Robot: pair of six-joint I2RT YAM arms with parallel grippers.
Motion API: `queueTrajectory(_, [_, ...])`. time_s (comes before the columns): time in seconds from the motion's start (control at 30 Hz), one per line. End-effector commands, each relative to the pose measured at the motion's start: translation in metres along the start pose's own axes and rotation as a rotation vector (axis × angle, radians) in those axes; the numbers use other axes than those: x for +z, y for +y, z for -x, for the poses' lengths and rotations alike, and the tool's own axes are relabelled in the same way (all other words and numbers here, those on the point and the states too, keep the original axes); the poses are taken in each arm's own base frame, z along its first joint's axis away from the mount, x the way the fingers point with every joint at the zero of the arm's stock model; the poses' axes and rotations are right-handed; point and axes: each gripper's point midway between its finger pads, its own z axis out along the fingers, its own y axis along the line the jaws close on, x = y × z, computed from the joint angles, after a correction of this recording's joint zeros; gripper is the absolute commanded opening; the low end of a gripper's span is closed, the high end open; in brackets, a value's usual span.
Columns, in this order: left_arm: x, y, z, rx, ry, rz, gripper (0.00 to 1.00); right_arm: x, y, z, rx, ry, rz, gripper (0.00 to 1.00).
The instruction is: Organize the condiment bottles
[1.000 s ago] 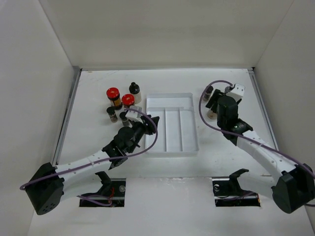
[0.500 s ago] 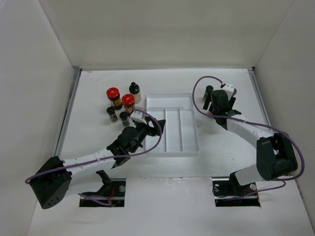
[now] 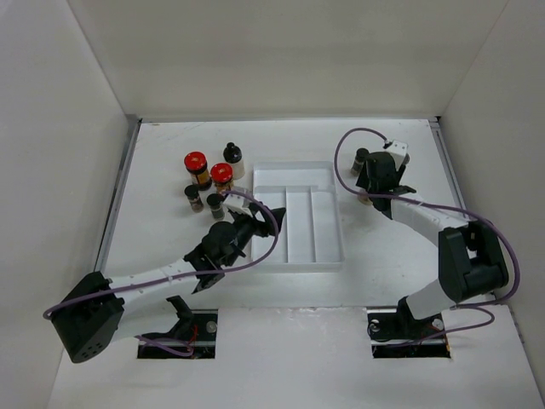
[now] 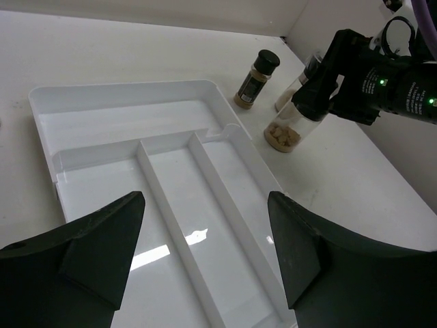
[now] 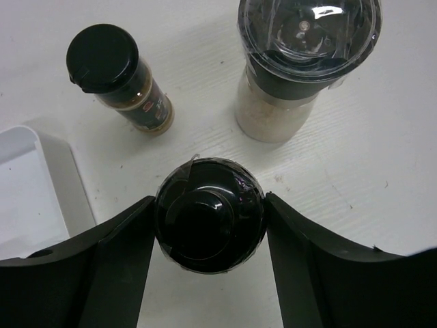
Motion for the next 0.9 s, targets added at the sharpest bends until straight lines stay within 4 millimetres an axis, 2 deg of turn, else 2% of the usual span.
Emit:
queueTrajectory(0.0, [-0.006, -0.005, 0.024, -0.047, -0.092, -0.031, 0.71, -0.012, 0.006, 0.047, 0.07, -0.135, 0.017, 0.51])
queueTrajectory(0.13, [-0.02, -0.002, 0.044, -0.079, -0.194, -0.043, 0.69, -0.052, 0.024, 0.084, 0.068, -0.248, 0.075, 0.49])
queueTrajectory(0.23, [-0.031, -0.003, 0.058, -0.096, -0.252, -0.067, 0.69, -0.075, 0.054, 0.098, 0.068, -0.28, 0.159, 0.49])
queueTrajectory(0.3, [-0.036, -0.004, 0.063, -0.104, -0.274, -0.078, 0.69, -0.087, 0.088, 0.103, 0.057, -0.287, 0.232, 0.49])
queueTrajectory(0.43, [-0.041, -0.003, 0.069, -0.111, -0.297, -0.085, 0.68, -0.093, 0.155, 0.105, 0.052, -0.28, 0.375, 0.49])
queueTrajectory(0.47, [-0.043, -0.002, 0.07, -0.112, -0.303, -0.082, 0.67, -0.095, 0.18, 0.104, 0.056, -0.274, 0.428, 0.49])
queueTrajectory(0.6, [-0.048, 0.011, 0.075, -0.13, -0.337, -0.043, 0.66, -0.1, 0.248, 0.098, 0.047, -0.251, 0.543, 0.49])
queueTrajectory(0.67, [-0.052, 0.02, 0.079, -0.143, -0.362, -0.008, 0.66, -0.099, 0.274, 0.089, 0.031, -0.239, 0.575, 0.49])
queueTrajectory(0.77, [-0.056, 0.03, 0.082, -0.16, -0.388, 0.023, 0.66, -0.098, 0.303, 0.073, 0.023, -0.216, 0.615, 0.49])
queueTrajectory(0.87, [-0.057, 0.033, 0.082, -0.172, -0.393, 0.03, 0.66, -0.093, 0.321, 0.058, 0.01, -0.191, 0.636, 0.49])
